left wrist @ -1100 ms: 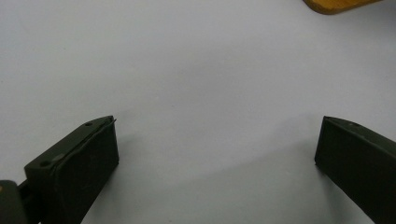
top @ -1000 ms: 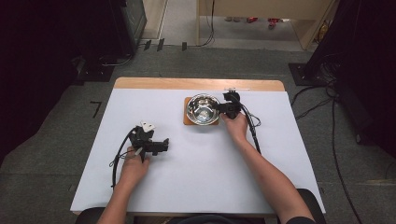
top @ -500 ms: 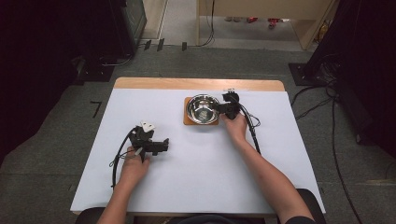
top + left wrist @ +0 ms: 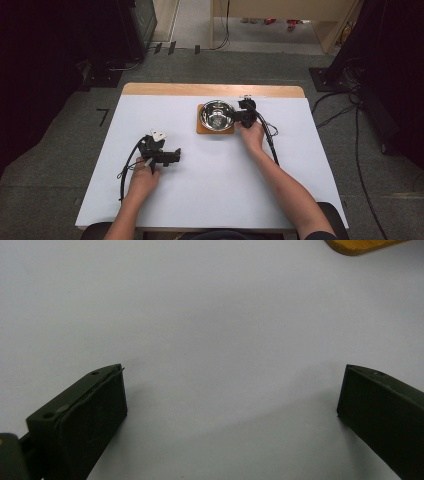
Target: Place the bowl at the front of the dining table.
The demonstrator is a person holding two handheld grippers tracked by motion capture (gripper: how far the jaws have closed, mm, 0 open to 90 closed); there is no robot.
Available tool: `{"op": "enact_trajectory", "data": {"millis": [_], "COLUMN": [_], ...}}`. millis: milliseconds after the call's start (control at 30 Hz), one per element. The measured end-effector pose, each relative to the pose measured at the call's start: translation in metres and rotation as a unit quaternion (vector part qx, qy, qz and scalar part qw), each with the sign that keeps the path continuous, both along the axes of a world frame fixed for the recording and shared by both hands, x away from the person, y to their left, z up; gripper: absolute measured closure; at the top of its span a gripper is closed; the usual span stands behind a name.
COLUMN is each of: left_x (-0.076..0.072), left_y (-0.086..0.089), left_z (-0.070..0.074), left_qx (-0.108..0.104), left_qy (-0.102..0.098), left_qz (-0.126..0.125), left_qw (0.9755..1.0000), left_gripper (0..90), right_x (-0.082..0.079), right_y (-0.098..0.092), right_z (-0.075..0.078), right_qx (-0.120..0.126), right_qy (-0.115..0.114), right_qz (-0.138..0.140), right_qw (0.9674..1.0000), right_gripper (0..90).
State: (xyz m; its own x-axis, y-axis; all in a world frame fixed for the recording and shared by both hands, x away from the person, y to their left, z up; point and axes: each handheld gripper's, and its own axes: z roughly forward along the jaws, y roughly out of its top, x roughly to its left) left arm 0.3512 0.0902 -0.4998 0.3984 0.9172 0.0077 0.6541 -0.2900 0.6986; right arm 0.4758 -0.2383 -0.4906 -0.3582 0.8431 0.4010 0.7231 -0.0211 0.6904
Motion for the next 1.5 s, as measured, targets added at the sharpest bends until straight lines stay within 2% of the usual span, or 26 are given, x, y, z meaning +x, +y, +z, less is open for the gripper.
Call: {"op": "enact_trajectory", "data": {"millis": [500, 833, 1000, 1167, 1367, 1500], "left_x": [0.000, 0.000, 0.000, 0.000, 0.000, 0.000], "left_y": [0.000, 0.000, 0.000, 0.000, 0.000, 0.000], "left_z": [0.000, 0.000, 0.000, 0.000, 0.000, 0.000], "left_qx": [0.000, 0.000, 0.000, 0.000, 0.000, 0.000], "left_qy": [0.000, 0.000, 0.000, 0.000, 0.000, 0.000], "left_qz": [0.000, 0.000, 0.000, 0.000, 0.000, 0.000], "left_qw": [1.0000, 1.0000, 1.0000, 1.0000, 1.0000, 1.0000], "left_gripper": [0.0, 0.0, 0.0, 0.0, 0.0, 0.0], "right_x": [0.000, 0.000, -0.002, -0.003, -0.005, -0.006], "right_y": [-0.003, -0.004, -0.006, -0.005, -0.005, -0.006], "right_z": [0.001, 0.003, 0.008, 0.010, 0.013, 0.017], "right_qx": [-0.001, -0.014, -0.012, -0.033, -0.043, -0.031], "right_qy": [-0.002, -0.019, -0.031, -0.044, -0.050, -0.058], "right_qz": [-0.004, 0.009, 0.010, 0.004, 0.004, 0.009], "right_qw": [1.0000, 0.9997, 0.9994, 0.9985, 0.9978, 0.9978], "right_gripper": [64.9, 48.5, 40.5, 35.4, 29.9, 29.8]}}
